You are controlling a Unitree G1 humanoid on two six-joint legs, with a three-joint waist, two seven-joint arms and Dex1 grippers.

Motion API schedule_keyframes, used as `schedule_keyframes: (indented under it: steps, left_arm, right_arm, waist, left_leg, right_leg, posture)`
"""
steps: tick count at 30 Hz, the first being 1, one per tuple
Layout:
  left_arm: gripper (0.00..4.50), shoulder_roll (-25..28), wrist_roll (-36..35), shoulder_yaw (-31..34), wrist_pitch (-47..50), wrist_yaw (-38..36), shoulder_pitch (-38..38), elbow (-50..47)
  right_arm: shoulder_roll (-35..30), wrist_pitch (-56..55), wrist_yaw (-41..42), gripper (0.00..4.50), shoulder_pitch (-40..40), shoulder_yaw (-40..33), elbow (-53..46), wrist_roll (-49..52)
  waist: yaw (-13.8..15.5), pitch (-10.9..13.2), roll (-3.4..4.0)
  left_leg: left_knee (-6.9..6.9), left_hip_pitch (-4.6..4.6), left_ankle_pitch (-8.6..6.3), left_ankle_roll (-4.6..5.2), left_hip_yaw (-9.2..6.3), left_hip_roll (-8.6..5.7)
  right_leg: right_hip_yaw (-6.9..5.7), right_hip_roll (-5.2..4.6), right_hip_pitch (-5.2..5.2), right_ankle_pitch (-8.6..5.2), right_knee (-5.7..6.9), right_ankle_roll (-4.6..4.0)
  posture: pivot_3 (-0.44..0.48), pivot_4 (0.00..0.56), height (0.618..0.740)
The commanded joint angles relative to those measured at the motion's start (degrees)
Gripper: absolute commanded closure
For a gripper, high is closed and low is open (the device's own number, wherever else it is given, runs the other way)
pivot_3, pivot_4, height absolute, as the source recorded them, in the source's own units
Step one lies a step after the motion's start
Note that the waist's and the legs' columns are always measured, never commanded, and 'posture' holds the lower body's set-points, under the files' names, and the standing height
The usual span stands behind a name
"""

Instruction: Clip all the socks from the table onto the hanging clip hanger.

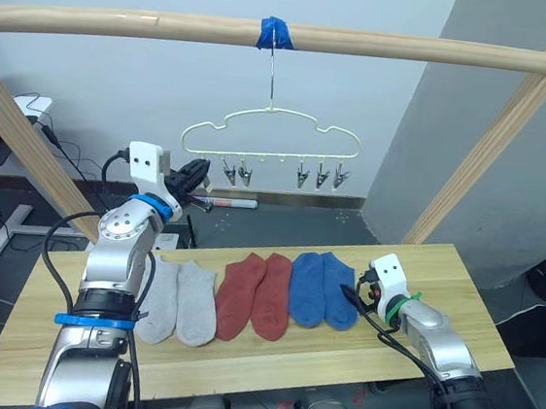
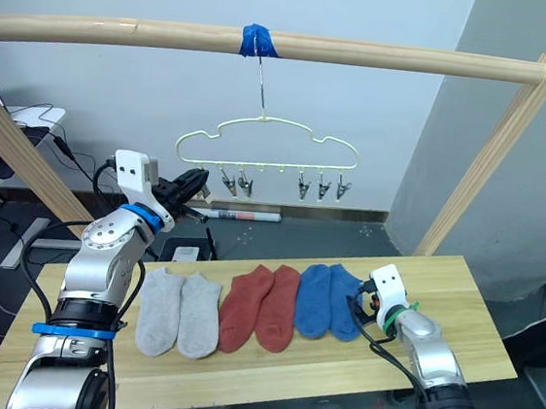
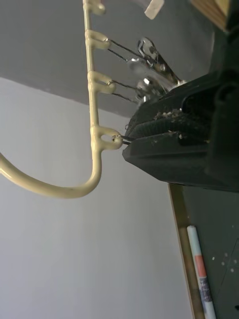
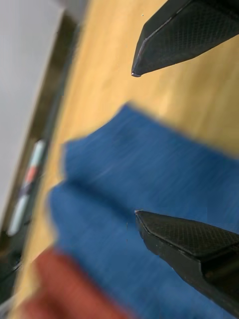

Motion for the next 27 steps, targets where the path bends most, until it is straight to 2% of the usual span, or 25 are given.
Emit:
schedule_keyframes:
  steps: [1,7,10,14,19,22,27]
  left_arm:
    - [4.49,1.0,-0.5,0.9,0.4,-0.2,-0.3,-2.9]
    - [4.49,0.9,-0.6,0.7,1.2,-0.1,0.0,-4.0]
    - [4.49,0.6,-0.4,0.6,1.4,0.1,0.5,-4.4]
    - [4.49,0.2,-0.4,0.5,1.8,0.5,1.1,-5.4]
    - [4.49,0.3,-0.6,0.9,2.4,0.8,2.0,-6.5]
    - [4.50,0.5,-0.6,1.1,2.7,0.9,2.7,-7.2]
    - [4.50,0.5,-0.8,1.2,3.3,1.0,3.0,-7.8]
  right_arm:
    - [1.1,-6.6,0.6,0.00,-4.6,-0.5,6.5,-1.6]
    - [3.4,-17.0,2.4,0.00,-13.8,1.8,24.1,-5.9]
    - [4.7,-17.7,4.5,0.00,-16.9,1.1,30.5,-5.5]
    - [5.2,-18.8,5.4,0.00,-19.1,1.7,37.2,-7.3]
    - [6.0,-17.5,6.1,0.00,-19.7,3.0,40.4,-9.5]
    - [6.5,-17.7,6.1,0.88,-18.9,2.6,40.0,-9.7]
    - [5.8,-17.7,7.5,2.64,-16.5,2.6,37.0,-9.7]
  waist:
    - [0.0,0.0,0.00]
    - [0.2,0.0,0.01]
    - [0.2,0.0,0.01]
    - [0.3,0.0,0.02]
    - [0.3,0.0,0.02]
    - [0.3,0.0,0.02]
    - [0.4,0.0,0.02]
  left_leg:
    - [0.00,0.00,0.00,0.00,0.00,0.00]
    - [0.02,0.00,0.00,0.00,0.03,0.00]
    - [0.00,-0.02,0.00,0.00,0.02,0.00]
    - [-0.01,-0.03,0.00,-0.01,0.01,0.01]
    - [0.01,-0.01,0.00,0.00,0.06,-0.02]
    - [0.01,0.06,0.00,0.00,0.03,-0.01]
    - [0.03,0.10,0.00,-0.01,0.02,-0.03]
  right_leg:
    - [0.01,0.00,0.00,0.00,0.00,0.00]
    - [0.04,0.00,0.01,0.01,0.00,-0.01]
    - [0.03,-0.02,0.00,0.01,-0.02,-0.01]
    - [0.01,-0.04,0.00,0.00,-0.06,-0.01]
    - [0.05,-0.08,0.02,0.01,-0.04,-0.01]
    - [0.03,-0.06,0.04,0.01,0.08,-0.01]
    - [0.03,-0.06,0.06,0.01,0.19,-0.01]
  posture:
    - [-0.013,0.121,0.740]
    - [0.004,0.123,0.740]
    - [0.008,0.123,0.740]
    - [0.008,0.123,0.740]
    - [0.031,0.124,0.740]
    - [0.039,0.124,0.740]
    - [0.043,0.122,0.740]
